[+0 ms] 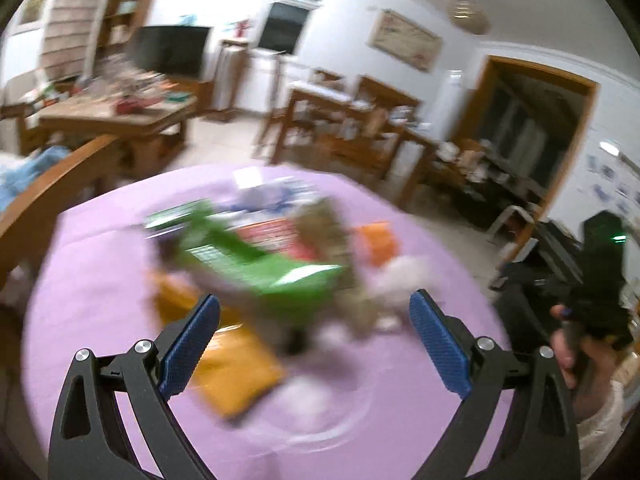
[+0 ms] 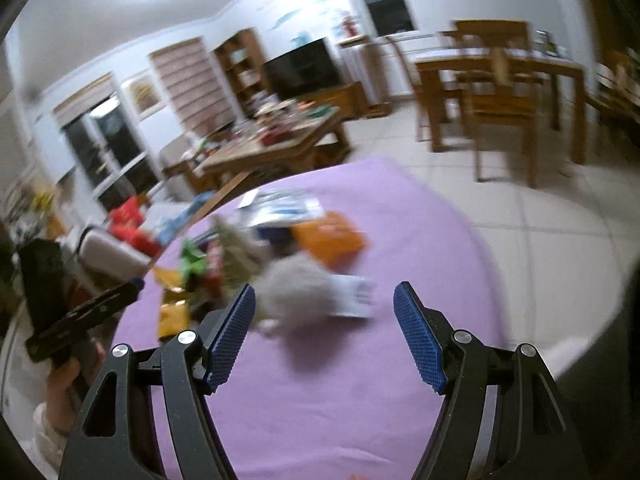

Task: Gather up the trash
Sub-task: 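Grasp the yellow snack bag with the left tool while the right tool grasps the green bag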

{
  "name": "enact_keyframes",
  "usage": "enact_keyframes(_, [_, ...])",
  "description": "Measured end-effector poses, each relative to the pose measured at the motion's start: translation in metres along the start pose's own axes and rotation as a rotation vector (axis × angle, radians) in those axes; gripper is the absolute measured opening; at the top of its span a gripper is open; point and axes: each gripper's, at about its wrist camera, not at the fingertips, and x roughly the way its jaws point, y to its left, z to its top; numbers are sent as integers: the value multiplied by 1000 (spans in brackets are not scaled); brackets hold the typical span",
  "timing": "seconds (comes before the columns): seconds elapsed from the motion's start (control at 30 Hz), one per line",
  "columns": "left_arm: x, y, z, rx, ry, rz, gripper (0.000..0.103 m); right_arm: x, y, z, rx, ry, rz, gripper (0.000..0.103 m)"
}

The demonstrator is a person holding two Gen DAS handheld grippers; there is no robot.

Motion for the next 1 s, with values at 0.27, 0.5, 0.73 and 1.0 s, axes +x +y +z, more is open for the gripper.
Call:
enact_keyframes(0.27, [34,58,10,-114,155,94,93,76,108,32,-236,84,114,71])
enact_keyframes(0.5, [53,73,2,-92,211,68,89,147,146,35,-370,194,79,71])
enact_keyframes(0.73, [55,78,2,-66,216,56,50,194,166,31,-460,230,76,71])
enact_keyframes(1.0, [52,78,0,-70,216,36,49,254,182,25,-588,383,11,46])
